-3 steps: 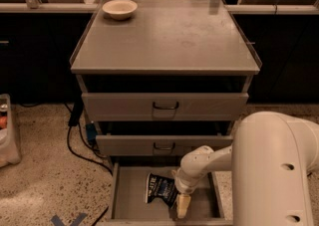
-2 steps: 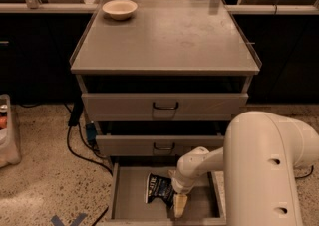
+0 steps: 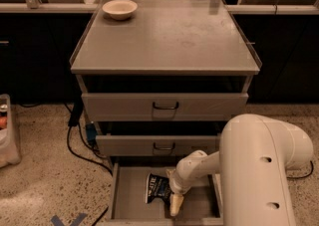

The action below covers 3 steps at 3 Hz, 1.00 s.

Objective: Pick blue chip bag from bottom drawer and place on counter

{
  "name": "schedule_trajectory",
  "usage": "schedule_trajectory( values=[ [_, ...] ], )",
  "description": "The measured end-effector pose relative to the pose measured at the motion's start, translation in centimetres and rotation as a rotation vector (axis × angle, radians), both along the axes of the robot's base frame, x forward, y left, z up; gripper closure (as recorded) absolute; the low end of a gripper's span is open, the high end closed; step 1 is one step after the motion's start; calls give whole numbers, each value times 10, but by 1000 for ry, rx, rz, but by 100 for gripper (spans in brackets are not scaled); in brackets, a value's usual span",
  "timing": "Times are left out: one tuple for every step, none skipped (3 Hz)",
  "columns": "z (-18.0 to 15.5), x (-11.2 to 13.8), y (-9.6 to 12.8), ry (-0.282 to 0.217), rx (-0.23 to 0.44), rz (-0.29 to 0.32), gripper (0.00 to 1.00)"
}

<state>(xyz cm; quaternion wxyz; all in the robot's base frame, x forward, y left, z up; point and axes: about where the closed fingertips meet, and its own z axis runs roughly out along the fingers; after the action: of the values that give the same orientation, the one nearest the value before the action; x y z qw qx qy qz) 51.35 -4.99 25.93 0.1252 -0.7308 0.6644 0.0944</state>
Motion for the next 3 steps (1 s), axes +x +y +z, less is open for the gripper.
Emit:
schedule_trajectory(
  values=[
    [-9,-1,5,-1,15,9,0],
    [-33,7,21,-24,44,51,0],
    [-63,17,39,-27,53,96,0]
  ],
)
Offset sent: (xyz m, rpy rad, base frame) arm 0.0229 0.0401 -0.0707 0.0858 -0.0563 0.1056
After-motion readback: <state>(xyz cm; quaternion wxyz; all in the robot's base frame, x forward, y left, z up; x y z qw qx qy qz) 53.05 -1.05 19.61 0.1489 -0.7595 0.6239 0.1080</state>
